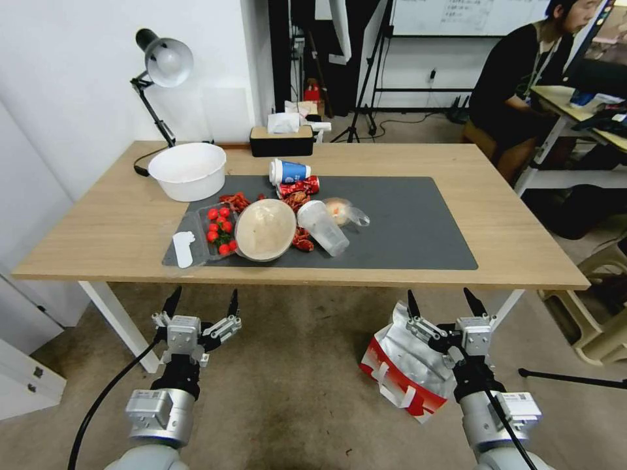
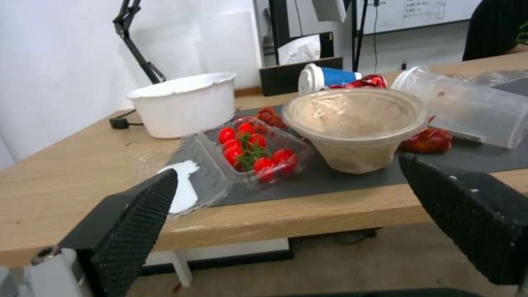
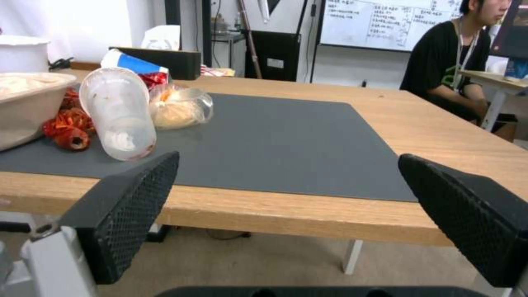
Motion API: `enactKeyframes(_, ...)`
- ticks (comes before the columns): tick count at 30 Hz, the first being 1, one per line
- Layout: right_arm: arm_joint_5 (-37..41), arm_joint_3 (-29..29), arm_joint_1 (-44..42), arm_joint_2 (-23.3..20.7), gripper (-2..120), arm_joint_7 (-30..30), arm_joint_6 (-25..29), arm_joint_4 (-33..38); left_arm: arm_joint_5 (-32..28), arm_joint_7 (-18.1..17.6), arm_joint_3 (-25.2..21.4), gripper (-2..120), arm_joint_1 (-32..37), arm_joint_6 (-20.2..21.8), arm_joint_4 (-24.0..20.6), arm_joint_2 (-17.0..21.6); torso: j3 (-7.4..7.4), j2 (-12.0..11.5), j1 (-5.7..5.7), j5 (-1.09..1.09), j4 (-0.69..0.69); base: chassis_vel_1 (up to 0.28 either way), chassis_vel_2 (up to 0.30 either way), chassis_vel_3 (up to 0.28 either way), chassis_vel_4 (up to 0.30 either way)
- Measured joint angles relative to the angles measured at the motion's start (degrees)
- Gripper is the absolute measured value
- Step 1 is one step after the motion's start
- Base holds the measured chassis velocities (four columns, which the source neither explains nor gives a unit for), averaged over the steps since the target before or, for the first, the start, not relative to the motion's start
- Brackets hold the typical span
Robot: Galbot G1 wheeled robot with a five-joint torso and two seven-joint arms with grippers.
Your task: Pick up the food delivery bag from the floor and place it on the table.
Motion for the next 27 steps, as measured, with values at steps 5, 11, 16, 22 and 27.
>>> enactKeyframes(5, 0.0, 0.0, 0.0, 0.0, 100, 0.0, 0.0, 0.0, 0.0, 0.0, 0.0, 100, 0.0, 0.0, 0.0, 0.0, 0.0, 0.0, 0.0, 0.0, 0.0, 0.0, 0.0, 0.0, 0.0)
enactKeyframes(11, 0.0, 0.0, 0.0, 0.0, 100, 0.0, 0.0, 0.0, 0.0, 0.0, 0.0, 100, 0.0, 0.0, 0.0, 0.0, 0.0, 0.0, 0.0, 0.0, 0.0, 0.0, 0.0, 0.0, 0.0)
enactKeyframes(16, 0.0, 0.0, 0.0, 0.0, 100, 0.0, 0.0, 0.0, 0.0, 0.0, 0.0, 100, 0.0, 0.0, 0.0, 0.0, 0.0, 0.0, 0.0, 0.0, 0.0, 0.0, 0.0, 0.0, 0.0)
enactKeyframes(22, 0.3, 0.3, 0.3, 0.1, 100, 0.0, -0.8, 0.2, -0.8, 0.0, -0.1, 100, -0.4, 0.8, -0.1, 0.0, 0.0, 0.0, 0.0, 0.01, 0.0, 0.0, 0.0, 0.0, 0.0)
enactKeyframes(27, 3.5, 3.4, 3.1, 1.0, 100, 0.0, -8.5, 3.9, -8.1, -0.9, -1.4, 100, -4.1, 9.0, -2.9, -0.3, 0.0, 0.0, 0.0, 0.0, 0.0, 0.0, 0.0, 0.0, 0.0)
